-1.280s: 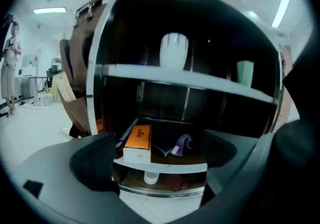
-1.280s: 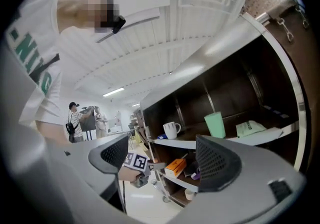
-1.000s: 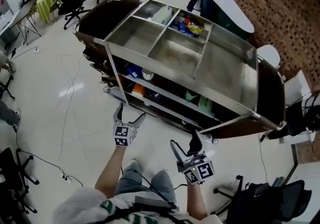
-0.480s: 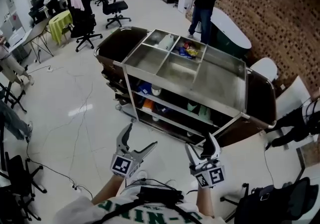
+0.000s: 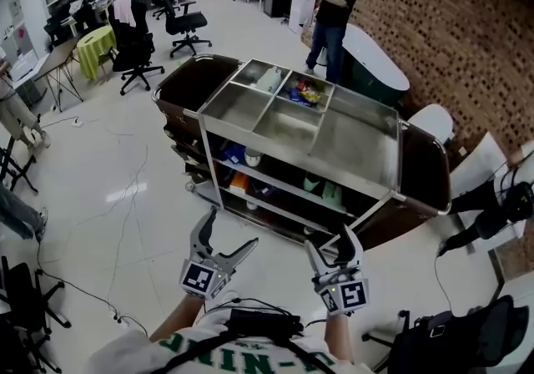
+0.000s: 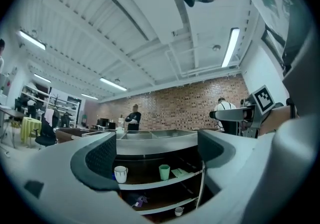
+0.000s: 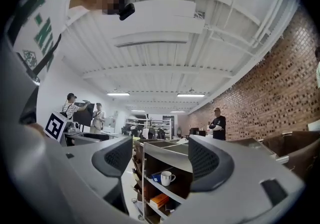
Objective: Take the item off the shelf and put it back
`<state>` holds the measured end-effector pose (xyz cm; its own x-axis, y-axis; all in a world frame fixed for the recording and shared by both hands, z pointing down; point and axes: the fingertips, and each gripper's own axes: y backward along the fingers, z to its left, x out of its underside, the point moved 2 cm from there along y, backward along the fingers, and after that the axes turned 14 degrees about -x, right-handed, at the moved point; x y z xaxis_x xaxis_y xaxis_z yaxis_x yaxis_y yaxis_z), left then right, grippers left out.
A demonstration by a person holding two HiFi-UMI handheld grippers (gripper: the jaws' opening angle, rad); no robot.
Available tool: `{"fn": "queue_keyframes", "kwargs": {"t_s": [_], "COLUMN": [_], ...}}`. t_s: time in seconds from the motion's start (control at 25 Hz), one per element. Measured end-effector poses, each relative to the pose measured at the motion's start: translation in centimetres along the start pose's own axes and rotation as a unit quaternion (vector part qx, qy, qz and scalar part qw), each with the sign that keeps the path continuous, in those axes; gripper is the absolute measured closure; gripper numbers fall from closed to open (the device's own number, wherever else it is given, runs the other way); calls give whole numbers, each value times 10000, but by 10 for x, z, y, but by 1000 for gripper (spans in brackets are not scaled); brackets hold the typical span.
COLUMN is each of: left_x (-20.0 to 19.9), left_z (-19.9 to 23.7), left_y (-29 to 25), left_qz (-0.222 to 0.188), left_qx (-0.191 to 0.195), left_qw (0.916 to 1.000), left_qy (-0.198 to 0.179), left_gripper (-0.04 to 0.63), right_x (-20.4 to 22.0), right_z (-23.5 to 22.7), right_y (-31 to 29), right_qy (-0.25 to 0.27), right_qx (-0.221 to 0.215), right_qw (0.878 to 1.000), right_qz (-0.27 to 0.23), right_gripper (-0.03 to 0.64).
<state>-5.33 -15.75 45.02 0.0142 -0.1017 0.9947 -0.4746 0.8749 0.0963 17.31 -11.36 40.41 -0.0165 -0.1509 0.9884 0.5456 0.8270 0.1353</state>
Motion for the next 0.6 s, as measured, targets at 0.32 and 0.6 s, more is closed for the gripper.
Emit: {"fn": "queue_keyframes", "kwargs": {"t_s": [0.32, 0.6], "left_x": [0, 3], "left_z": [2, 3], "left_y": [-3, 4], "left_qz": [-13, 49], "left_qx": [-4, -86], "left_qw": [10000, 9998], "left_qy": [15, 145], "left_gripper": [103, 103], "right_x": [-2, -6], "right_z": [2, 4], "right_y": [-6, 4], "right_qy": [-17, -22], "right_qx": [-197, -262], "right_qw": [9997, 9995], "right_qz": [-141, -199], "right_gripper": [249, 249]}}
